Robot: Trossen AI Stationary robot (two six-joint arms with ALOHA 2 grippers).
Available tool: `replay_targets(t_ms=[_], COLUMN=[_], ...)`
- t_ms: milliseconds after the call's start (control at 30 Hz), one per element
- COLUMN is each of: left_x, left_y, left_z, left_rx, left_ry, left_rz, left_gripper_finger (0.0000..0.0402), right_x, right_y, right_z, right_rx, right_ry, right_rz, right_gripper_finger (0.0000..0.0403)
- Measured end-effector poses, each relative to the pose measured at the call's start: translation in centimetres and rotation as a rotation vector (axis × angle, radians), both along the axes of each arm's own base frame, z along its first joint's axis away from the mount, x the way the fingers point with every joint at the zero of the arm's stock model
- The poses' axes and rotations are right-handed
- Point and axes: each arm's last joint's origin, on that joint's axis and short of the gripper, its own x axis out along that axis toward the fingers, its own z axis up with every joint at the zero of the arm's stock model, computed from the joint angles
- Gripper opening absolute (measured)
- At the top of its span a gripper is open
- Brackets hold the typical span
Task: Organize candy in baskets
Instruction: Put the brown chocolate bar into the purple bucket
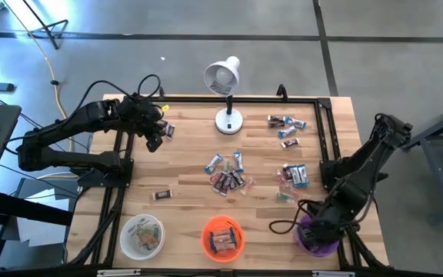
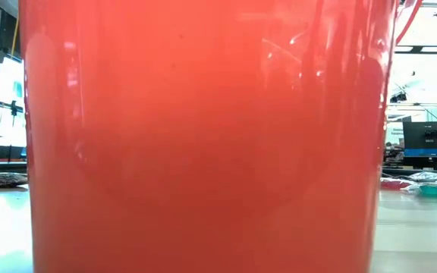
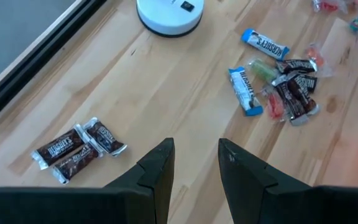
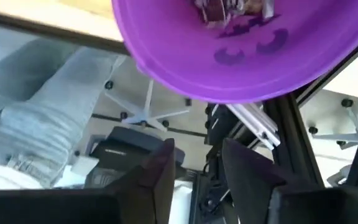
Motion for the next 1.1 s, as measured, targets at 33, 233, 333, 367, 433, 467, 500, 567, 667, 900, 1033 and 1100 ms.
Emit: replay_targets(t_ms=[33,233,333,367,433,467,500,567,667,900,1033,1100], left_x=[0.0,-0.7,-1.4,-1.5,-1.5,-1.5,-1.5,-1.2,-0.8,-1.4,-1.4,-1.1], left_y=[0.0,-0.1,0.2,0.3,0.5,0.7,0.8,1.0,1.0,-0.8,-2.8,-3.7], left_z=[0.0,-0.4,-0.7,-0.7,-0.9,-1.0,-1.1,-1.4,-3.5,-10.7,-13.6,-14.0], left_rx=[0.003,0.053,0.186,0.221,0.262,0.262,0.249,0.214,0.125,-0.317,-0.566,-0.624], left_ry=[0.001,0.115,0.249,0.285,0.339,0.351,0.354,0.337,0.356,0.407,0.4,0.382], left_rz=[-0.004,0.003,0.058,0.08,0.112,0.12,0.125,0.123,0.071,0.037,0.022,-0.008], left_gripper_finger=[0.011,0.011,0.011,0.011,0.011,0.011,0.011,0.011,0.011,0.011,0.011,0.011], right_x=[0.0,1.1,2.0,2.2,2.6,2.8,2.9,3.2,3.6,4.2,4.0,3.9], right_y=[-0.1,-1.2,-2.2,-2.6,-3.4,-3.8,-4.1,-4.8,-5.6,-6.7,-7.1,-7.3], right_z=[-0.1,-0.4,-0.4,-0.4,-0.5,-0.5,-0.6,-0.6,-0.7,-0.7,-0.4,-0.1], right_rx=[-0.013,-0.251,-0.427,-0.478,-0.55,-0.573,-0.593,-0.627,-0.663,-0.682,-0.63,-0.61], right_ry=[0.005,-0.236,-0.409,-0.445,-0.471,-0.469,-0.466,-0.461,-0.458,-0.456,-0.455,-0.467], right_rz=[-0.009,-0.161,-0.219,-0.225,-0.223,-0.216,-0.203,-0.17,-0.111,-0.031,0.025,0.057], right_gripper_finger=[0.0134,0.0137,0.0138,0.0138,0.0138,0.0138,0.0138,0.0138,0.0138,0.0138,0.0138,0.0138])
